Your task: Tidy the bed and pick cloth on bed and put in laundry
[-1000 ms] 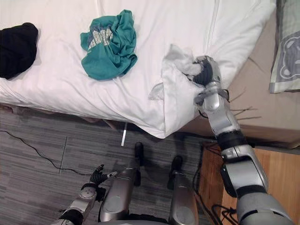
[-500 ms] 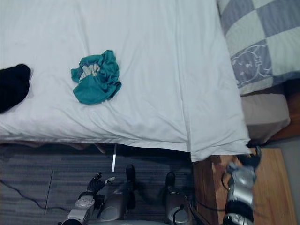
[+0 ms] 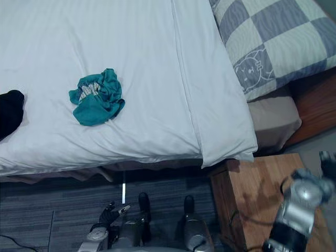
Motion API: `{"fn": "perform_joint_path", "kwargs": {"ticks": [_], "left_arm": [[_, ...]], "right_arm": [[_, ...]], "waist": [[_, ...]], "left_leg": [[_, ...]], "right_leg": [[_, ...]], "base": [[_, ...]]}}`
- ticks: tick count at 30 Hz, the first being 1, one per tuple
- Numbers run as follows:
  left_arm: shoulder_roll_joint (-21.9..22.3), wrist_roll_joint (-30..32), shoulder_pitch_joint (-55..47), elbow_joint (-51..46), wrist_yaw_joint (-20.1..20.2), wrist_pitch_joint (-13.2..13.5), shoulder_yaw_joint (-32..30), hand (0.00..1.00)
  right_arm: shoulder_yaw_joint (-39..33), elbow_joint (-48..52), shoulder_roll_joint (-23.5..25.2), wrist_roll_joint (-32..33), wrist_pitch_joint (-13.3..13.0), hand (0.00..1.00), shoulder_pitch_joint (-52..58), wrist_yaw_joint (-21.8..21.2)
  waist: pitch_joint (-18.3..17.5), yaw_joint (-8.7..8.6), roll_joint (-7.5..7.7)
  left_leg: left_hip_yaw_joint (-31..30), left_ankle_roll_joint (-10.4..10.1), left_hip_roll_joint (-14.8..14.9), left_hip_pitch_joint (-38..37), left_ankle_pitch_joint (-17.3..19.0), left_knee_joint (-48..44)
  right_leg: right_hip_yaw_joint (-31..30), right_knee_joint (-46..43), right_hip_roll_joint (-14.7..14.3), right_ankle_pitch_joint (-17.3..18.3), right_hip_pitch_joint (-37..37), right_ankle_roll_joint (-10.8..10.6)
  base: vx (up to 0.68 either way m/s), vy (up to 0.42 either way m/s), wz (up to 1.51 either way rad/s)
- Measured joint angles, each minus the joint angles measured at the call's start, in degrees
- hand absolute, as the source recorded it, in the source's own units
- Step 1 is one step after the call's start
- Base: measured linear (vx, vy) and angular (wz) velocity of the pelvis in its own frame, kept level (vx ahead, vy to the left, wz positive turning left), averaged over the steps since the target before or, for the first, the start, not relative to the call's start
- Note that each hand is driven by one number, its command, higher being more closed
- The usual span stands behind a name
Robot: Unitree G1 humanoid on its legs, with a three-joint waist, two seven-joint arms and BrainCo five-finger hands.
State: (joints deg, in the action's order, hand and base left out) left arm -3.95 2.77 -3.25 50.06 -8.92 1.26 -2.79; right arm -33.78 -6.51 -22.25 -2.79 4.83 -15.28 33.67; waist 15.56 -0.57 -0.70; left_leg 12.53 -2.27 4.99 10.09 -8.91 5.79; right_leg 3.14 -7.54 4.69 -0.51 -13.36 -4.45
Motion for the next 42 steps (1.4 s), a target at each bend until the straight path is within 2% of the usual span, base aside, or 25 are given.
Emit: {"fn": "perform_joint_path", "kwargs": {"ticks": [2, 3, 6, 9, 11, 12, 14, 16, 19, 21, 22, 23, 26, 28, 29, 31, 33, 34, 38, 39, 40, 41, 42], "left_arm": [[-0.4, 0.0, 0.6, 0.0, 0.0, 0.3, 0.2, 0.00], [-1.0, 0.0, 1.6, 0.0, 0.0, 0.3, 0.5, 0.00], [-1.9, -0.7, 2.2, -0.2, -0.3, 0.6, 0.5, 0.00], [-2.5, -1.4, 3.1, -0.1, -1.4, 0.6, 0.5, 0.00], [-2.6, -2.7, 3.8, 0.0, -1.6, 0.7, 0.8, 0.00], [-2.4, -3.6, 4.9, 0.0, -1.9, 0.7, 1.2, 0.00], [-1.9, -4.8, 6.6, -0.1, -2.6, 1.3, 1.4, 0.00], [-1.6, -5.0, 7.1, -0.9, -2.9, 1.6, 2.1, 0.00], [-1.3, -5.1, 7.2, -2.6, -3.7, 1.6, 1.2, 0.00], [-0.5, -5.2, 7.3, -3.3, -4.0, 1.5, -0.4, 0.00], [-0.5, -5.2, 7.3, -3.5, -4.0, 1.5, -0.6, 0.00], [-0.3, -5.2, 7.4, -3.8, -4.1, 1.5, -1.4, 0.00], [0.3, -4.9, 8.0, -3.8, -5.0, 1.4, -1.8, 0.00], [0.8, -4.6, 7.8, -2.9, -5.1, 1.3, -1.9, 0.00], [0.7, -4.3, 7.3, -2.5, -5.1, 1.1, -1.9, 0.00], [0.4, -4.0, 7.1, -2.4, -5.2, 0.8, -1.9, 0.00], [0.9, -3.0, 7.0, -2.2, -5.0, 0.2, -2.0, 0.00], [1.0, -2.4, 6.6, -2.1, -4.9, 0.1, -2.4, 0.00], [1.0, -2.0, 6.3, -2.0, -4.3, -0.1, -2.7, 0.00], [1.0, -1.8, 4.7, -2.0, -3.4, 0.1, -3.2, 0.00], [0.9, -1.1, 4.5, -0.9, -2.6, 0.3, -4.6, 0.00], [0.7, -0.7, 4.5, -0.5, -2.3, 0.3, -5.1, 0.00], [0.4, -0.2, 4.2, 1.1, -2.1, 0.2, -6.5, 0.00]], "right_arm": [[4.3, -0.9, -3.2, -0.4, -0.6, 1.00, -5.4, -1.0], [7.4, -1.5, -5.7, -0.8, -1.5, 1.00, -10.3, -1.7], [12.7, -1.6, -8.4, -0.9, -2.8, 1.00, -19.2, -2.8], [16.1, -3.0, -9.0, -0.9, -4.2, 1.00, -24.5, -3.4], [18.0, -6.5, -9.3, -1.0, -4.5, 1.00, -26.4, -3.7], [18.9, -9.3, -9.6, -0.8, -4.5, 1.00, -27.1, -3.7], [20.6, -13.9, -9.4, -0.5, -4.4, 1.00, -27.8, -3.8], [21.1, -18.0, -6.0, 0.5, -4.3, 1.00, -26.4, -4.1], [21.1, -16.8, -2.1, 0.6, -6.0, 1.00, -23.1, -4.0], [20.8, -16.3, 1.3, 2.3, -7.3, 1.00, -20.5, -4.8], [20.8, -16.3, 2.2, 2.3, -7.6, 1.00, -19.6, -5.2], [20.8, -16.1, 4.4, 2.3, -8.8, 1.00, -17.2, -5.7], [20.6, -15.9, 7.6, 2.1, -10.3, 1.00, -11.4, -6.6], [20.1, -17.3, 10.8, 2.1, -10.8, 1.00, -6.1, -8.4], [20.0, -20.2, 13.1, 2.2, -10.8, 0.00, -2.9, -9.9], [17.7, -27.7, 15.9, 2.2, -9.6, 0.00, 1.5, -11.9], [13.9, -41.0, 17.4, 2.2, -4.9, 0.00, 7.2, -14.4], [12.2, -47.5, 19.2, 1.9, -1.6, 0.00, 11.8, -16.6], [7.9, -52.3, 20.7, -0.9, 1.3, 0.00, 20.8, -20.1], [6.7, -52.8, 20.9, -2.6, 1.9, 0.00, 23.2, -21.5], [6.5, -52.8, 20.7, -3.0, 1.9, 0.00, 23.6, -22.0], [6.5, -52.7, 20.5, -3.2, 1.9, 0.00, 23.4, -22.4], [6.6, -52.5, 20.2, -3.3, 1.6, 0.00, 22.8, -22.8]], "waist": [[1.0, 0.42, -0.39], [2.3, 1.52, -0.92], [4.7, 2.36, -2.30], [7.3, 3.25, -3.04], [7.8, 3.75, -3.30], [8.1, 4.67, -3.57], [9.4, 5.07, -4.45], [9.8, 6.02, -4.57], [11.2, 5.86, -4.57], [11.4, 5.36, -4.29], [11.4, 5.07, -4.29], [11.4, 4.44, -3.77], [11.3, 4.17, -2.45], [10.7, 3.39, -0.55], [9.8, 2.88, 0.96], [9.1, 2.68, 2.32], [9.0, 2.32, 2.28], [8.9, 1.07, 1.99], [8.3, -0.05, 1.69], [5.5, -0.23, 0.89], [4.8, -0.31, 1.50], [4.3, -0.31, 1.94], [3.3, -0.28, 2.89]], "left_leg": [[-0.8, -0.3, -0.1, 0.4, -0.2, -0.3], [-1.7, -0.4, 0.0, 0.9, -0.3, -0.3], [-4.0, -0.1, 0.1, 3.3, -1.5, -0.4], [-5.5, 0.3, 0.0, 6.6, -2.8, -2.1], [-6.8, 0.5, -0.8, 9.8, -2.9, -3.9], [-7.1, 0.6, -1.4, 11.8, -2.9, -5.0], [-7.7, 0.8, -2.1, 14.2, -2.7, -7.0], [-7.4, 1.4, -2.4, 17.5, -1.5, -9.8], [-6.7, 1.3, -2.0, 19.4, 1.3, -14.7], [-4.5, 1.6, -0.6, 20.0, 5.0, -19.6], [-3.6, 1.8, 0.1, 19.8, 5.6, -20.4], [-2.0, 1.8, 0.9, 19.0, 6.1, -21.0], [-1.0, 1.6, 1.2, 15.4, 6.0, -18.6], [0.3, 0.6, 1.2, 11.1, 5.3, -15.4], [1.3, 0.4, 1.2, 8.8, 5.0, -13.5], [1.9, 0.4, 1.1, 6.3, 5.0, -11.9], [1.6, 0.8, 0.5, 4.5, 5.2, -12.2], [1.2, 1.0, 0.1, 4.1, 6.0, -13.7], [4.6, 0.5, 0.1, 2.1, 7.1, -17.4], [8.0, 0.1, 1.4, 1.9, 11.9, -18.1], [11.0, 1.3, 2.4, 2.7, 13.4, -22.7], [11.5, 1.6, 3.4, 3.8, 14.4, -26.2], [11.1, 2.0, 7.0, 5.9, 15.0, -31.6]], "right_leg": [[0.3, -0.2, 0.0, -0.7, -0.3, 0.4], [1.1, -0.5, -0.1, -0.7, -0.5, 0.5], [3.1, -1.5, -0.1, -0.7, -2.3, 0.8], [4.5, -4.8, 0.4, 0.4, -5.4, 1.4], [5.2, -8.6, 1.5, 2.1, -8.8, 1.4], [5.3, -11.1, 2.0, 3.3, -11.3, 1.4], [5.4, -14.0, 3.0, 4.7, -13.5, 1.3], [4.9, -17.2, 3.7, 6.0, -17.0, 1.3], [4.8, -19.4, 4.4, 7.1, -17.7, 1.5], [4.5, -20.6, 4.2, 8.1, -16.8, 1.5], [4.5, -20.5, 4.0, 8.2, -16.2, 1.5], [4.4, -20.1, 3.8, 8.4, -15.2, 1.4], [4.0, -17.2, 3.2, 7.8, -11.9, 1.2], [3.6, -13.3, 2.7, 7.0, -7.8, 0.4], [2.9, -10.8, 2.2, 6.0, -5.8, 0.7], [2.1, -7.9, 1.7, 5.0, -3.3, 0.4], [2.5, -6.2, 2.0, 4.9, -0.2, 0.0], [4.3, -6.1, 2.9, 5.3, 1.7, -0.6], [7.4, -6.1, 5.5, 5.7, 7.2, -1.0], [8.5, -6.4, 6.0, 7.2, 8.1, -0.9], [8.7, -7.2, 7.8, 7.6, 8.0, -1.2], [8.7, -7.3, 9.0, 7.7, 8.0, -1.3], [9.0, -7.2, 11.5, 7.7, 8.1, -2.0]], "base": [[0.00, -0.033, 0.19], [0.00, -0.044, 0.25], [0.01, -0.054, 0.33], [0.02, -0.051, 0.30], [0.03, -0.038, 0.41], [0.04, -0.041, 0.37], [0.02, -0.034, 0.32], [-0.01, -0.038, 0.09], [0.00, -0.018, -0.04], [-0.03, -0.035, -0.15], [-0.02, -0.033, -0.11], [0.01, -0.038, -0.14], [0.05, -0.031, -0.14], [0.12, -0.021, -0.17], [0.14, -0.004, -0.34], [0.19, -0.003, -0.30], [0.18, 0.018, 0.10], [0.16, 0.041, 0.31], [0.07, 0.056, 0.34], [-0.02, 0.100, 0.29], [-0.03, 0.101, 0.22], [-0.01, 0.122, 0.19], [-0.03, 0.127, 0.23]]}}
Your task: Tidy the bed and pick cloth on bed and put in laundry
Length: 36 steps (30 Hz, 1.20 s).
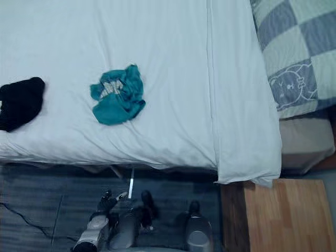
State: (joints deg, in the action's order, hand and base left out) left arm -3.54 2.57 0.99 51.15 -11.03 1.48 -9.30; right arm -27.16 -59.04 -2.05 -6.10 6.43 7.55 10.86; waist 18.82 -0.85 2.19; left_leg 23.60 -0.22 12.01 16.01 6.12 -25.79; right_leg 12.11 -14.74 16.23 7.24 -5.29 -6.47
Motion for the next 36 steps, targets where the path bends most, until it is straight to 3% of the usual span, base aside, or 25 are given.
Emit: {"fn": "perform_joint_path", "kwargs": {"ticks": [1, 3, 4, 5, 6, 7, 8, 9, 10, 12, 13, 15, 16, 18, 20, 21, 23, 24, 27, 31, 32, 33, 34, 35, 36], "left_arm": [[0.0, 0.1, -0.2, 0.5, 0.0, 0.0, -0.3, 0.00], [0.0, 0.3, -2.0, 0.7, 0.0, 0.1, -0.4, 0.00], [0.0, 0.3, -2.3, 0.8, 0.0, 0.1, -0.4, 0.00], [0.2, 0.4, -2.8, 1.9, -0.2, -0.1, 0.0, 0.00], [-0.7, 0.2, -2.0, 2.8, 0.2, 0.0, 0.2, 0.00], [-1.5, 0.4, -1.5, 2.7, 0.1, 0.0, 0.5, 0.00], [-3.5, 0.4, -0.9, 3.1, 0.0, -0.1, 0.7, 0.00], [-4.9, 0.4, -2.2, 3.7, -0.3, -0.3, 0.7, 0.00], [-5.3, 0.4, -2.6, 3.7, -0.3, -0.5, 0.7, 0.00], [-5.5, 0.4, -3.0, 3.6, -0.2, -1.0, 1.3, 0.00], [-5.6, 0.4, -2.6, 3.5, -0.1, -1.0, 2.7, 0.00], [-5.3, 0.4, -2.4, 3.5, 0.0, -1.0, 3.0, 0.00], [-4.3, 0.5, -2.0, 3.6, 0.6, -1.2, 2.9, 0.00], [-1.9, 1.4, -2.0, 3.5, 1.1, -1.2, 3.2, 0.00], [-0.7, 3.3, -1.6, 3.4, 1.0, -1.1, 3.6, 0.00], [0.0, 4.2, -0.9, 2.8, 1.0, -1.1, 4.2, 0.00], [1.0, 3.8, -1.0, 0.5, 1.0, -0.8, 4.4, 0.00], [1.1, 3.8, -0.9, 0.5, 1.0, -0.7, 5.7, 0.00], [1.2, 4.0, -0.6, 0.7, 1.0, -0.7, 6.4, 0.00], [1.6, 4.8, 0.6, 1.3, 1.0, -0.7, 6.5, 0.00], [2.0, 4.8, 1.0, 1.3, 1.0, -0.7, 7.1, 0.00], [2.7, 4.9, 1.0, 1.5, 1.0, -0.6, 8.2, 0.00], [3.0, 5.1, 1.4, 2.3, 1.1, -0.6, 10.0, 0.00], [2.7, 5.5, 1.7, 2.5, 1.1, -0.6, 11.2, 0.00], [0.5, 7.3, 2.9, 2.7, 1.4, -0.5, 14.3, 0.00]], "right_arm": [[0.1, 0.0, -0.2, 0.1, -0.2, 0.00, 0.0, 0.0], [0.2, -0.3, -1.3, 1.4, -1.2, 0.00, -0.5, 0.1], [0.2, -0.4, -1.5, 1.6, -1.4, 0.00, -0.6, 0.0], [0.3, -0.4, -2.2, 2.3, -1.5, 0.00, -0.7, 0.1], [-0.2, -0.9, -1.5, 3.4, -1.6, 0.00, -1.4, 0.0], [-0.5, -1.4, -0.2, 3.4, -1.6, 0.00, -1.6, -0.2], [-1.6, -2.2, 1.8, 4.0, -1.9, 0.00, -2.4, 0.4], [-0.9, -2.7, 1.5, 4.1, -1.6, 0.00, -3.1, 0.5], [-0.6, -2.6, 1.4, 4.0, -1.3, 0.00, -3.6, 0.6], [2.0, -2.5, 1.5, 3.8, -1.4, 0.00, -3.6, 0.4], [4.0, -1.7, 1.8, 3.7, -1.5, 0.00, -3.7, 0.0], [6.5, 0.9, 1.8, 3.7, -1.5, 0.00, -3.2, 0.3], [8.1, 3.6, 1.6, 3.8, -2.3, 0.00, -2.4, 0.2], [8.4, 6.5, 1.2, 3.9, -3.2, 0.00, -3.0, 0.1], [10.5, 8.3, 0.6, 4.0, -3.9, 0.00, -3.9, 0.2], [13.2, 8.8, 0.1, 4.5, -4.0, 0.00, -5.2, 0.2], [15.5, 8.8, -0.2, 4.5, -3.9, 0.00, -6.6, 0.2], [16.7, 8.5, -0.1, 4.4, -3.8, 0.00, -7.4, 0.2], [16.9, 7.3, 0.5, 4.2, -3.5, 0.00, -9.7, 0.0], [17.1, 6.1, -0.2, 3.2, -3.4, 0.00, -12.1, -0.1], [17.1, 6.1, -0.5, 3.2, -3.4, 0.00, -12.1, -0.2], [17.5, 6.2, -1.1, 3.2, -3.4, 0.00, -11.4, -1.0], [18.2, 6.1, -1.7, 3.2, -3.5, 0.00, -11.1, -1.2], [18.4, 6.1, -1.6, 3.2, -3.5, 0.00, -10.9, -1.2], [18.7, 6.0, 1.5, 3.1, -3.5, 0.00, -10.1, -1.7]], "waist": [[-0.5, 0.00, 0.02], [-3.1, 0.38, -2.89], [-3.5, 0.34, -3.31], [-4.7, 0.00, -4.53], [-5.2, -0.52, -2.62], [-5.5, -0.19, -0.80], [-5.7, 0.44, 1.15], [-5.9, 0.81, 1.30], [-5.9, 0.94, 1.65], [-5.8, 0.47, 1.53], [-5.7, -0.84, 1.33], [-5.8, -1.64, 1.39], [-5.7, -1.64, 1.30], [-5.2, -1.56, -1.06], [-4.4, -1.53, -1.89], [-2.9, -1.32, -2.00], [-1.9, -0.76, -3.04], [-1.8, -0.76, -3.52], [-1.9, -1.09, -3.74], [-2.2, -1.49, -4.21], [-2.2, -1.42, -4.23], [-3.1, -1.52, -5.51], [-4.1, -1.46, -6.08], [-4.6, -1.57, -5.51], [-5.6, -1.32, -1.26]], "left_leg": [[-0.5, -0.1, 2.0, 0.6, -0.1, -0.7], [-7.4, -2.3, 10.4, 1.7, -1.5, 2.2], [-8.8, -3.0, 11.3, 1.4, -2.0, 3.1], [-11.3, -5.6, 11.9, -0.9, -3.7, 6.4], [-11.2, -14.0, 9.2, -0.5, -5.5, 4.9], [-10.7, -14.0, 7.1, 0.0, -3.8, 3.3], [-8.9, -13.3, 6.1, 0.0, -0.1, 0.0], [-5.7, -11.6, 6.0, -1.8, 0.4, 0.4], [-4.3, -11.0, 5.9, -3.3, 0.0, 1.4], [-1.6, -9.2, 5.4, -8.5, -1.9, 7.2], [-0.6, -8.2, 4.1, -11.6, -4.7, 13.2], [0.0, -7.3, 2.4, -13.6, -6.7, 17.1], [0.2, -6.8, -0.4, -14.5, -7.4, 19.2], [0.5, -6.8, -1.9, -16.0, -8.0, 21.5], [0.4, -5.7, -1.8, -13.6, -7.1, 15.2], [0.4, -5.5, 0.1, -8.7, -6.7, 3.3], [-0.2, -6.8, 3.8, -3.3, -7.4, -9.9], [-0.1, -5.9, 5.2, -1.8, -6.4, -14.7], [0.5, -2.1, 6.7, -3.7, -3.9, -6.8], [-6.4, -3.1, 8.1, -7.0, -4.5, 8.4], [-9.2, -4.1, 8.0, -7.7, -5.6, 11.2], [-10.6, -4.8, 8.2, -9.0, -12.1, 14.6], [-11.7, -10.6, 7.6, -9.5, -9.1, 15.2], [-11.7, -12.0, 6.3, -9.8, -6.9, 15.9], [-11.3, -11.2, 1.3, -9.6, -5.4, 16.7]], "right_leg": [[0.2, 0.0, 0.6, 0.0, 0.0, -0.4], [0.9, -1.2, 2.4, 0.4, 0.0, -4.7], [1.0, -1.7, 3.0, 0.6, 0.0, -5.7], [1.4, -2.5, 4.7, 1.0, 0.9, -8.0], [1.3, -1.9, 8.6, 0.6, 1.8, -8.1], [1.0, -1.3, 10.4, -1.2, 2.1, -8.0], [0.9, -0.7, 12.2, -8.2, 1.4, -5.5], [4.8, -1.5, 13.2, -13.4, -0.2, 1.9], [8.0, -4.0, 13.9, -13.6, -1.4, 5.1], [13.0, -15.6, 8.7, -4.1, -4.4, 1.1], [11.8, -17.0, -0.3, 2.0, -5.1, -0.9], [9.9, -12.3, -8.7, 3.6, -4.8, 1.0], [5.5, -3.9, -12.5, 3.9, -2.1, 7.5], [2.3, -3.2, -13.0, 2.6, -1.7, 8.0], [1.5, -4.1, -11.7, 4.3, -2.3, 7.3], [0.4, -4.1, -11.0, 4.6, -1.7, 7.5], [0.2, -4.3, -10.9, 4.5, -0.7, 7.7], [0.0, -4.2, -10.0, 4.1, -0.3, 7.8], [-3.3, -1.3, -8.5, 1.8, 0.2, 4.5], [-6.6, -2.0, -5.6, 0.4, -2.5, 0.8], [-7.3, -1.8, -3.9, 0.0, -2.5, -1.0], [-7.7, -0.7, -2.9, -0.3, -2.0, -3.9], [-7.8, 0.7, -2.1, -0.7, -1.6, -6.3], [-7.8, 2.1, -0.7, -1.4, -0.9, -7.5], [-7.9, 5.2, 3.8, -3.5, 0.3, -8.5]], "base": [[-0.02, 0.256, 0.39], [0.03, 0.396, 0.37], [0.09, 0.502, 0.35], [0.10, 0.591, 0.50], [0.09, 0.604, 0.52], [0.09, 0.603, 0.14], [0.07, 0.578, -0.50], [0.09, 0.571, -0.79], [0.13, 0.567, -0.96], [0.14, 0.388, -0.54], [0.09, 0.200, -0.01], [0.06, 0.139, 0.12], [0.03, 0.109, 0.00], [0.01, 0.139, -0.06], [-0.01, 0.043, 0.01], [-0.07, -0.029, -0.09], [-0.07, 0.042, -0.25], [-0.05, 0.135, -0.31], [0.05, 0.190, -0.48], [0.14, 0.437, -0.31], [0.10, 0.574, -0.05], [0.13, 0.751, -0.02], [0.09, 0.525, 0.08], [0.09, 0.603, 0.37], [0.05, 0.385, 0.39]]}}
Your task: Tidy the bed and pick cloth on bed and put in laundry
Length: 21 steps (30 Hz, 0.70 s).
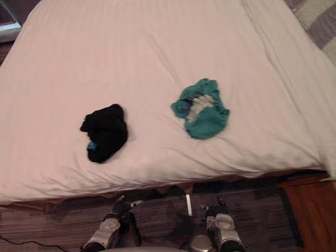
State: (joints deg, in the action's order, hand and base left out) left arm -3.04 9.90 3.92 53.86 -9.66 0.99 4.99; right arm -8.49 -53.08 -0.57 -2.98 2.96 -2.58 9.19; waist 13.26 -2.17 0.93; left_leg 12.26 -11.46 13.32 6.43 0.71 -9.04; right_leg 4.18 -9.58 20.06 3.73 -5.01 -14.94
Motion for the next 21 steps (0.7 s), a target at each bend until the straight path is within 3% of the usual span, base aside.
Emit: {"fn": "perform_joint_path", "kwargs": {"ticks": [1, 2, 3, 4, 5, 6, 7, 8, 9, 12, 14, 16, 18, 19, 21], "left_arm": [[-0.9, 0.3, 0.1, 0.1, 0.2, 0.0, 0.6, 0.00], [-2.6, 1.2, 0.1, 0.3, 0.5, 0.0, 1.8, 0.00], [-3.5, 1.5, -0.6, 0.3, 0.7, -0.2, 1.6, 0.00], [-3.5, 1.5, -0.7, 0.3, 0.7, -0.3, 1.6, 0.00], [-3.6, 1.5, -0.8, 0.5, 0.7, -0.3, 1.6, 0.00], [-3.6, 1.5, -0.7, 0.6, 0.7, -0.5, 1.7, 0.00], [-3.4, 1.5, -0.2, 0.6, 0.7, -0.5, 2.2, 0.00], [-3.0, 1.8, 0.2, 0.5, 0.7, -0.6, 3.0, 0.00], [-2.7, 2.4, 0.3, 0.7, 0.7, -0.6, 3.9, 0.00], [0.1, 4.7, -0.1, 1.9, 0.6, -0.8, 3.3, 0.00], [0.8, 5.0, -0.8, 2.8, 0.6, -1.6, 0.8, 0.00], [1.2, 4.8, -2.5, 3.6, -0.5, -2.9, -6.6, 0.00], [0.6, 2.6, -3.7, 4.7, -2.2, -3.5, -18.3, 0.00], [0.4, 1.9, -4.2, 5.1, -2.6, -3.8, -21.1, 0.00], [-1.5, -0.2, -6.7, 6.8, -4.1, -5.4, -33.0, 0.00]], "right_arm": [[0.0, 0.0, 1.2, 0.0, 0.0, 0.00, 0.1, -0.4], [0.6, 0.2, 3.1, 0.0, 0.0, 0.00, 0.1, -0.8], [4.8, 0.0, 3.7, -0.1, -0.1, 0.00, -0.8, -1.4], [6.5, 0.1, 3.5, -0.3, -0.1, 0.00, -1.3, -1.7], [10.4, 0.0, 3.3, -1.1, -0.2, 0.00, -2.6, -1.9], [11.6, 0.0, 3.4, -1.3, -0.3, 0.00, -2.6, -2.0], [11.7, 0.1, 3.3, -2.0, -0.5, 0.00, -2.4, -2.3], [11.3, 0.1, 3.2, -2.0, -0.5, 0.00, -2.1, -2.5], [10.9, 0.0, 3.1, -1.9, -0.5, 0.00, -1.8, -2.7], [6.3, -1.4, 2.0, -0.3, -0.8, 0.00, -1.1, -2.5], [0.9, -3.8, 2.1, 0.2, -0.9, 0.00, -2.1, -1.7], [-7.3, -5.7, 1.8, 1.3, -0.2, 0.00, -2.3, -0.4], [-16.0, -6.7, 0.3, 3.1, 1.1, 0.00, 0.1, 2.5], [-17.7, -6.7, 0.1, 3.5, 1.3, 0.00, 0.9, 3.2], [-23.7, -5.8, -0.8, 5.2, 2.2, 0.00, 4.0, 5.4]], "waist": [[-0.3, 0.10, 0.68], [-0.7, 0.15, 1.55], [-0.6, 0.88, 0.89], [-0.8, 1.48, 0.46], [-0.5, 1.90, 0.28], [-0.2, 1.51, 0.09], [-0.2, 0.93, 0.36], [-0.3, 0.52, 0.57], [-0.2, -0.07, 0.83], [0.4, -0.43, -0.53], [0.3, -0.25, -0.66], [0.2, 0.08, -0.26], [0.1, 0.32, -0.11], [-0.1, 0.32, -0.07], [-0.6, 0.13, -0.04]], "left_leg": [[0.2, 0.4, -0.8, 0.0, 0.2, -0.1], [1.2, 1.2, -1.4, -0.6, 0.8, -0.2], [4.4, 2.7, -0.8, -2.0, 1.9, -0.5], [6.2, 3.1, -0.3, -2.4, 2.2, -0.4], [8.7, 4.1, -0.4, -3.5, 2.7, -0.3], [8.6, 4.3, -0.7, -3.6, 2.7, -0.4], [8.3, 4.7, -1.0, -4.0, 2.7, -0.2], [8.1, 5.1, -1.6, -4.4, 2.4, 0.3], [7.8, 5.5, -3.0, -5.0, 2.1, 0.8], [6.6, 6.0, -4.2, -7.7, -0.9, 5.4], [6.0, 6.0, -4.2, -7.7, -2.4, 7.6], [5.6, 6.0, -4.2, -8.2, -3.5, 9.5], [5.1, 6.0, -4.7, -9.6, -3.6, 11.2], [5.1, 6.0, -4.9, -9.9, -3.6, 11.4], [5.3, 6.0, -5.6, -11.5, -3.6, 13.0]], "right_leg": [[0.1, 0.1, 0.7, -1.1, 0.0, 0.1], [0.5, -0.8, 1.3, -3.9, -0.7, 1.5], [4.1, -2.1, 0.6, -9.2, -3.1, 8.1], [7.2, -2.0, 0.4, -11.4, -3.6, 11.1], [13.0, -8.3, 0.4, -8.9, -6.0, 13.5], [13.1, -11.9, -0.2, -5.8, -6.8, 11.3], [12.2, -14.9, -2.6, -1.2, -7.0, 8.4], [10.2, -14.9, -6.3, 3.4, -5.7, 8.2], [9.0, -12.5, -9.1, 7.2, -3.5, 9.7], [9.2, -9.4, -9.3, 5.9, -0.9, 9.7], [10.0, -8.1, -9.7, 5.3, -0.7, 9.3], [10.0, -6.6, -10.1, 4.9, -0.1, 8.9], [10.0, -5.1, -10.3, 4.8, 1.8, 8.7], [9.8, -4.8, -10.3, 4.8, 2.1, 8.6], [9.4, -3.7, -10.1, 4.0, 3.2, 8.3]], "base": [[0.06, 0.486, 0.26], [0.00, 0.279, -0.50], [-0.01, 0.279, -0.83], [-0.03, 0.261, -1.30], [-0.06, 0.193, -0.87], [-0.07, 0.146, -0.54], [-0.10, 0.059, 0.04], [-0.09, 0.020, 0.18], [-0.08, 0.029, 0.21], [-0.10, 0.040, 0.20], [-0.07, -0.011, 0.18], [-0.03, -0.006, 0.17], [0.03, 0.015, 0.15], [0.06, 0.033, 0.01], [0.09, 0.040, -0.07]]}}
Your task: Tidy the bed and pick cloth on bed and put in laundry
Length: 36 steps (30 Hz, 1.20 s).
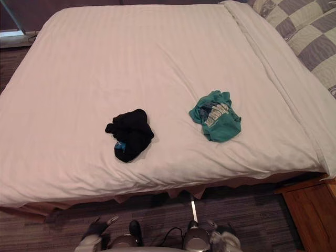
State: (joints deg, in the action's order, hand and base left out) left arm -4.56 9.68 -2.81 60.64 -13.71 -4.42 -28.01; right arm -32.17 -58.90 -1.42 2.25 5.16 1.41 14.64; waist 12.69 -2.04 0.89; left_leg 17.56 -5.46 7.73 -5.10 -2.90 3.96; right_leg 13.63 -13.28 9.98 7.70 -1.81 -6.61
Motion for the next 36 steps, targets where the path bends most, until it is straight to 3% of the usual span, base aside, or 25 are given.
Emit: {"fn": "perform_joint_path", "kwargs": {"ticks": [4, 9, 14, 18, 25, 29, 34, 35, 36], "left_arm": [[-4.7, -0.4, -2.4, 0.5, -1.5, -2.2, -11.4, 0.00], [-12.3, 4.4, -1.8, -7.5, -2.3, -2.6, -12.0, 0.00], [-19.9, 12.0, -0.3, -28.3, -4.8, -2.5, -1.9, 0.00], [-24.6, 16.8, 4.6, -40.1, -6.6, -1.2, 5.4, 0.00], [-25.4, 18.2, 16.0, -42.3, -6.3, 1.1, 21.5, 0.00], [-25.4, 18.2, 25.5, -42.1, -5.4, 2.6, 28.9, 0.00], [-24.7, 18.3, 34.9, -38.6, -4.9, 2.5, 35.8, 0.00], [-23.6, 18.3, 36.7, -37.2, -4.6, 2.5, 37.2, 1.00], [-22.3, 18.6, 38.1, -35.4, -4.0, 2.5, 38.1, 1.00]], "right_arm": [[-5.3, 6.5, -1.2, 0.4, 0.5, 0.00, 3.8, 2.8], [-6.1, 22.7, -6.0, -6.5, 1.0, 0.00, 4.5, 5.5], [-6.1, 37.1, -12.8, -21.1, 2.6, 0.00, 2.9, 6.6], [-4.1, 39.1, -18.3, -29.1, 3.0, 0.00, -0.7, 6.6], [11.9, 39.1, -25.9, -34.5, 3.2, 0.00, -13.6, 6.4], [19.4, 39.1, -27.9, -34.5, 2.6, 0.00, -24.1, 6.3], [24.8, 39.0, -28.4, -34.4, 2.4, 0.00, -34.4, 6.4], [25.3, 39.1, -28.4, -34.3, 2.5, 0.00, -35.9, 6.4], [25.6, 39.1, -28.4, -34.3, 2.6, 0.00, -36.9, 6.4]], "waist": [[-0.6, 0.10, -0.36], [-2.4, 1.29, -1.15], [-3.9, 1.56, -2.68], [-4.1, 1.69, -3.01], [-3.4, 0.47, -2.80], [0.3, -0.15, -2.56], [5.3, -0.20, -2.65], [6.7, -0.29, -2.63], [7.7, -0.22, -2.67]], "left_leg": [[0.0, 0.2, -0.5, -0.4, -0.2, 1.3], [-0.5, 0.2, -0.7, -0.7, -0.2, 1.4], [-2.7, 0.3, -0.7, 0.6, -0.6, 1.4], [-2.7, 0.3, -0.8, 1.0, -0.7, 1.4], [-0.1, 0.6, -0.8, 2.8, -0.9, 0.9], [0.4, 0.9, -0.6, 6.8, -1.1, -1.2], [1.5, 1.5, -0.1, 11.9, -1.5, -3.3], [1.6, 1.6, 0.0, 13.3, -1.6, -4.0], [1.6, 1.6, 0.0, 14.1, -1.6, -4.4]], "right_leg": [[0.1, 1.5, 0.1, -0.8, 0.7, -0.2], [0.1, 2.6, 0.1, -0.9, 2.1, -0.2], [0.9, 3.2, 0.0, -0.9, 2.1, -0.3], [0.3, 2.6, 0.0, -0.9, 1.4, -0.3], [-4.2, 0.4, -0.3, -1.1, -3.1, 0.0], [-6.2, -0.8, -0.4, -2.1, -7.3, 0.8], [-7.8, -0.6, -0.8, -4.4, -12.3, 1.0], [-8.0, -0.6, -0.9, -5.0, -13.4, 1.1], [-8.2, -0.6, -0.9, -5.2, -14.2, 1.1]], "base": [[0.12, 0.035, 0.02], [0.06, 0.018, 0.11], [-0.01, 0.003, 0.16], [0.00, 0.001, 0.02], [0.01, 0.012, -0.18], [-0.05, 0.006, -0.12], [-0.07, 0.001, -0.13], [-0.05, -0.003, -0.04], [-0.04, -0.001, -0.05]]}}
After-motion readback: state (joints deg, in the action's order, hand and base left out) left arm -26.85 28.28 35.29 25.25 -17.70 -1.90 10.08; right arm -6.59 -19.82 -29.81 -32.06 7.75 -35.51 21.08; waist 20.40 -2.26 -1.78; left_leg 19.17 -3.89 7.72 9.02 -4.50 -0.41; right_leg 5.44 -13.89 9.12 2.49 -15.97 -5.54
